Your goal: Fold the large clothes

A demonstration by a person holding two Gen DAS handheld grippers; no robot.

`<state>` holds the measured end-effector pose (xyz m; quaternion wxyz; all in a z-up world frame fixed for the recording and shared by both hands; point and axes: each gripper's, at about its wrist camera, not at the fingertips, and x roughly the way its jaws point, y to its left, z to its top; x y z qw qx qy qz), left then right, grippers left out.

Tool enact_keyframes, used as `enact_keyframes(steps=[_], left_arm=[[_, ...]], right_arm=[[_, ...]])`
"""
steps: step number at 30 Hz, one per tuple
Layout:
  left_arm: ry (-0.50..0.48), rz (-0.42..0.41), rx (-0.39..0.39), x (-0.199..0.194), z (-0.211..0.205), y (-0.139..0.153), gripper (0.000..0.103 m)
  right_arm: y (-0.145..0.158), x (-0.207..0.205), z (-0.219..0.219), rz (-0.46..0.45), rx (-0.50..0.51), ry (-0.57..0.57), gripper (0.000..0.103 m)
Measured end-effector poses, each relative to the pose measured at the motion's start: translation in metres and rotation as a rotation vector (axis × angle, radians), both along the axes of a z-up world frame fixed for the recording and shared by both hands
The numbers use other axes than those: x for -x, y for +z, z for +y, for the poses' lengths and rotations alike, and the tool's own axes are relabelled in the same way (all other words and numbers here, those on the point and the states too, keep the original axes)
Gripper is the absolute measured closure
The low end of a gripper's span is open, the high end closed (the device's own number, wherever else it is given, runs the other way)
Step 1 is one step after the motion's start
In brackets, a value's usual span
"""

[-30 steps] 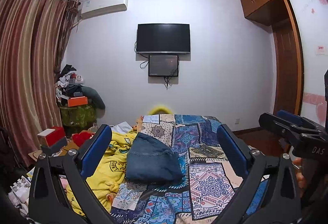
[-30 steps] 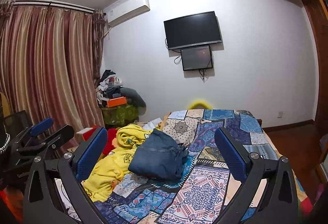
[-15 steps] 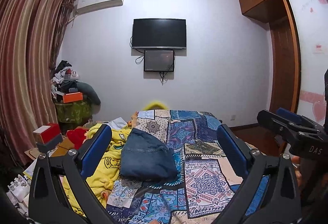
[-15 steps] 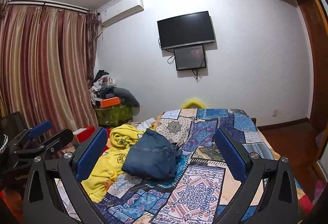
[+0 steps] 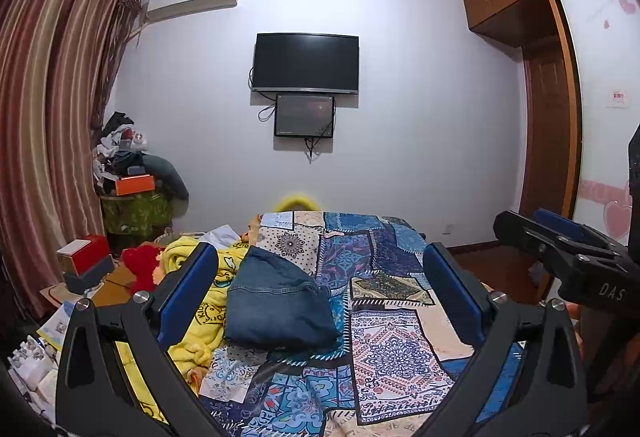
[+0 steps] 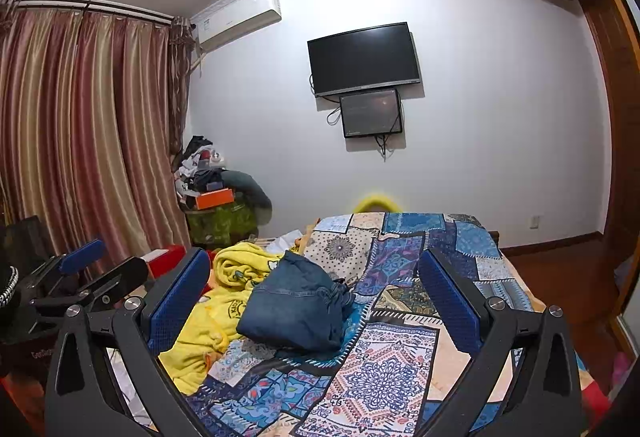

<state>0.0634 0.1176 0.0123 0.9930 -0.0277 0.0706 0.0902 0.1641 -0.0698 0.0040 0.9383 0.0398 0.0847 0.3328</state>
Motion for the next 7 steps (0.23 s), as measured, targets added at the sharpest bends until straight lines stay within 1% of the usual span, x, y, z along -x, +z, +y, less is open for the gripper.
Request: enact_keyframes(steps=[7], left_arm=[[0.005,0.007,0.018,0.0002,0.0045,-0.0014,0.000]], right_arm=[[-0.0007,-0.0015,0.0029,0.004,0.006,0.004,0.000]])
